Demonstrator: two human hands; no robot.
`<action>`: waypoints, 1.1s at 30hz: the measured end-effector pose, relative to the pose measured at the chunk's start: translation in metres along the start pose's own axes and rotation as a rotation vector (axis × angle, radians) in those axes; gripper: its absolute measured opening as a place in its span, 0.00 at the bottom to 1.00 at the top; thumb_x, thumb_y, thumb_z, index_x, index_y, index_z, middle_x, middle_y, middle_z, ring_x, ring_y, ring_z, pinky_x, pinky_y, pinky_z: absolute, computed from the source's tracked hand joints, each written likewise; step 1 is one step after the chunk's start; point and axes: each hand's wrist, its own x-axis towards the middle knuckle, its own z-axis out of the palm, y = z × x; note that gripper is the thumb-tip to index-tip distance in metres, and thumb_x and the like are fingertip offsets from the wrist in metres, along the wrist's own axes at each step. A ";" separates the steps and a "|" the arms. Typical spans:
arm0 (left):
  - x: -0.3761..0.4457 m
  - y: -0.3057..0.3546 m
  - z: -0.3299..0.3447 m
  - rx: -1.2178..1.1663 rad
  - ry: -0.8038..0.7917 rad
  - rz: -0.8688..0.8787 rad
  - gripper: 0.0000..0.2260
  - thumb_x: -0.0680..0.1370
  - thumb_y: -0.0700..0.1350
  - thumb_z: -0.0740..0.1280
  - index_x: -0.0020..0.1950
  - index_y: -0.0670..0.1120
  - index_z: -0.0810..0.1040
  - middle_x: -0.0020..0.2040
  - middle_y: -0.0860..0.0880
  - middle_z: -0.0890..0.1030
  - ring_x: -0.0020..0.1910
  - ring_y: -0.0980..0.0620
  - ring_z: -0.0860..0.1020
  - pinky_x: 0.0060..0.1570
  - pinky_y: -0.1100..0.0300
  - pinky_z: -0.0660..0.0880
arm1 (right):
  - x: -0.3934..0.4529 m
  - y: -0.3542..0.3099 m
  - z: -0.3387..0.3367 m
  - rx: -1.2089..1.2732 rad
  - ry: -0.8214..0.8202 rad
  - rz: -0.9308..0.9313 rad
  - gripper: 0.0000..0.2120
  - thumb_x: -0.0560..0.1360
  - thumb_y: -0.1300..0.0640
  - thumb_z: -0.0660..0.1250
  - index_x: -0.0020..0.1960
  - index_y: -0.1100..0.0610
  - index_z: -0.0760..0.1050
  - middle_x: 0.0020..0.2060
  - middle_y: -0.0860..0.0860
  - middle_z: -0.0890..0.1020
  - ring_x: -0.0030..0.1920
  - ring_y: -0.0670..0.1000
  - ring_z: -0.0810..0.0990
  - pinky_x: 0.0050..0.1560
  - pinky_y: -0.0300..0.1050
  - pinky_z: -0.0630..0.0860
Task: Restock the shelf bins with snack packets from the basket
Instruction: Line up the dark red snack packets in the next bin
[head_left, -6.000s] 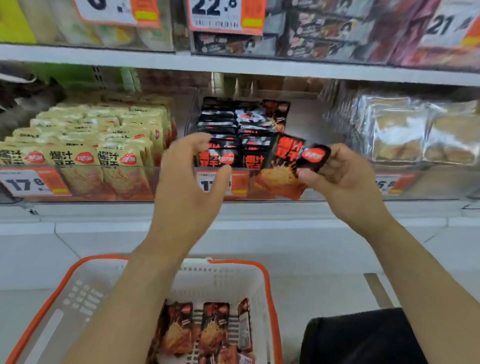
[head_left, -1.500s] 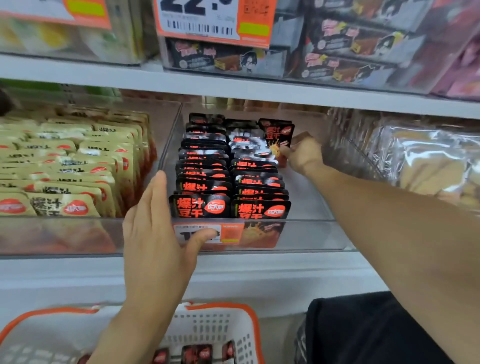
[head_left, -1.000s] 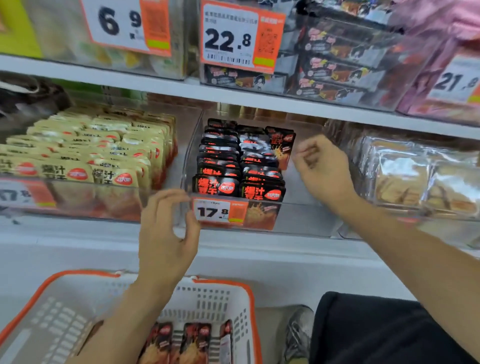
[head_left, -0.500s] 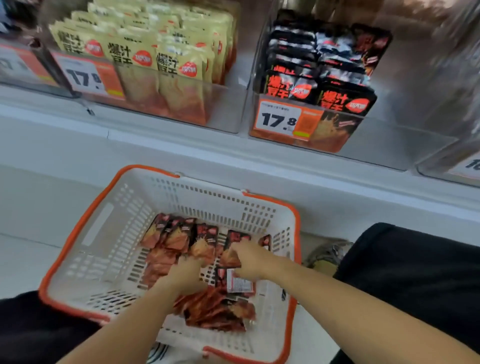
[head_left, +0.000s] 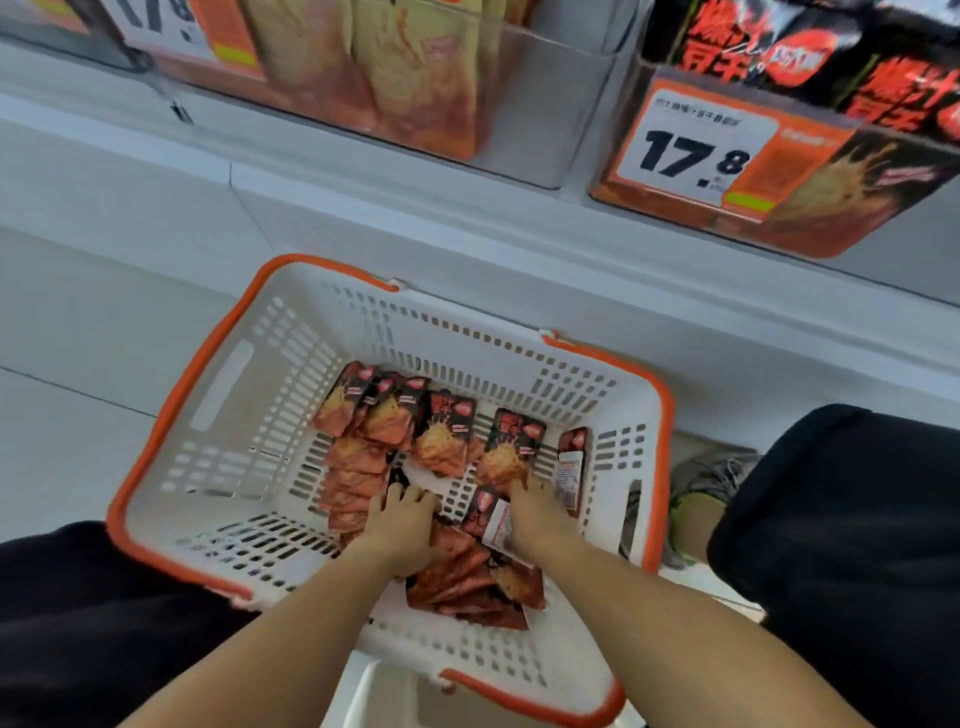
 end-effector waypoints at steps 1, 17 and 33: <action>0.001 0.000 0.001 -0.006 0.003 -0.001 0.33 0.78 0.62 0.66 0.78 0.51 0.58 0.79 0.47 0.57 0.79 0.40 0.50 0.76 0.41 0.50 | -0.001 -0.001 0.001 -0.013 0.006 0.019 0.30 0.74 0.65 0.69 0.73 0.61 0.62 0.74 0.61 0.61 0.73 0.64 0.61 0.70 0.58 0.65; -0.025 0.052 -0.110 -1.458 0.197 0.164 0.26 0.72 0.62 0.74 0.52 0.40 0.82 0.43 0.45 0.85 0.42 0.45 0.84 0.48 0.45 0.82 | -0.054 -0.014 -0.125 0.830 0.331 -0.216 0.12 0.72 0.53 0.76 0.42 0.52 0.72 0.36 0.47 0.76 0.37 0.46 0.74 0.42 0.45 0.72; -0.153 0.144 -0.223 -0.939 0.474 0.773 0.09 0.80 0.51 0.67 0.54 0.47 0.81 0.37 0.49 0.74 0.37 0.53 0.72 0.45 0.57 0.70 | -0.235 0.077 -0.283 0.632 0.647 -0.466 0.19 0.73 0.58 0.76 0.58 0.50 0.71 0.49 0.42 0.78 0.40 0.46 0.81 0.43 0.47 0.82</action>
